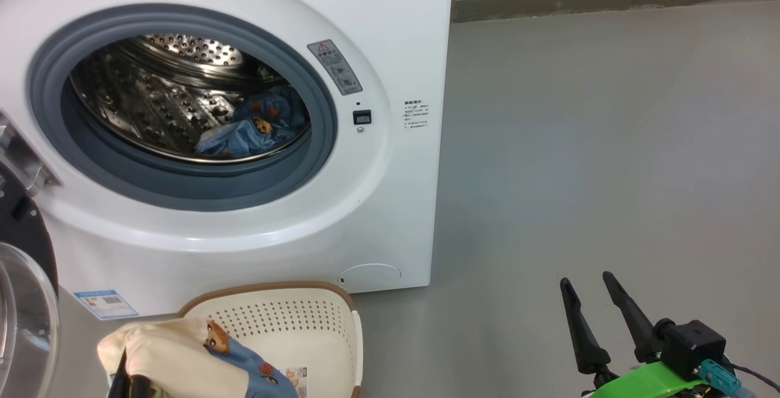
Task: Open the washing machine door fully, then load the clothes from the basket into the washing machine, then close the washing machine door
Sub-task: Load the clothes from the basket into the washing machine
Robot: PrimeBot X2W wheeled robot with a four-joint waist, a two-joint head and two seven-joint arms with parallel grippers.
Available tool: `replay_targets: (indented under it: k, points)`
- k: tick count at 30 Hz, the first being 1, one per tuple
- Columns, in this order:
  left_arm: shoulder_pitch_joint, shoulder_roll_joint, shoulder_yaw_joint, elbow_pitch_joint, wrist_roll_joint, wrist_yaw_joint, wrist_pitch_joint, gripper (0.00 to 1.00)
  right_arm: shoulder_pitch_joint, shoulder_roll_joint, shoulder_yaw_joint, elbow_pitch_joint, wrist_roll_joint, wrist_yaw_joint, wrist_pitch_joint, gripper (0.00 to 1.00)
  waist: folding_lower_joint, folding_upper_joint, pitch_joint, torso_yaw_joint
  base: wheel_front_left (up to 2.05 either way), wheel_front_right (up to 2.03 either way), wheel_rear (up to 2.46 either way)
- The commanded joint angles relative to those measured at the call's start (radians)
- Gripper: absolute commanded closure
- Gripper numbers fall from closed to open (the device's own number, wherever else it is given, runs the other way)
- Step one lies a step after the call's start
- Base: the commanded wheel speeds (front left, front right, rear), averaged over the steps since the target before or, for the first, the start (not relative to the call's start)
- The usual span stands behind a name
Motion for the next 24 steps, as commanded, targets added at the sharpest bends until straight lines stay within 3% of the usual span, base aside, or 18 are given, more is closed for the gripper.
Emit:
replay_targets:
  k: [1,12,24]
  points:
    - [-0.03,0.004,0.03,-0.033,-0.013,0.008,-0.012,1.0,-0.008,-0.002,0.023,-0.028,0.0,0.002,0.001,0.0,0.0,0.0,0.002,0.0,0.0,0.0,0.0]
    - [-0.165,0.004,0.043,-0.056,-0.006,-0.015,-0.012,1.0,-0.022,-0.002,0.026,-0.037,0.018,0.002,-0.002,0.0,0.0,0.0,0.076,-0.015,0.0,0.0,0.0]
    - [-0.504,0.024,0.059,0.025,0.028,-0.045,-0.012,1.0,-0.09,-0.002,0.04,-0.054,0.031,0.002,-0.013,0.0,0.0,0.0,0.236,-0.039,0.0,0.0,0.0]
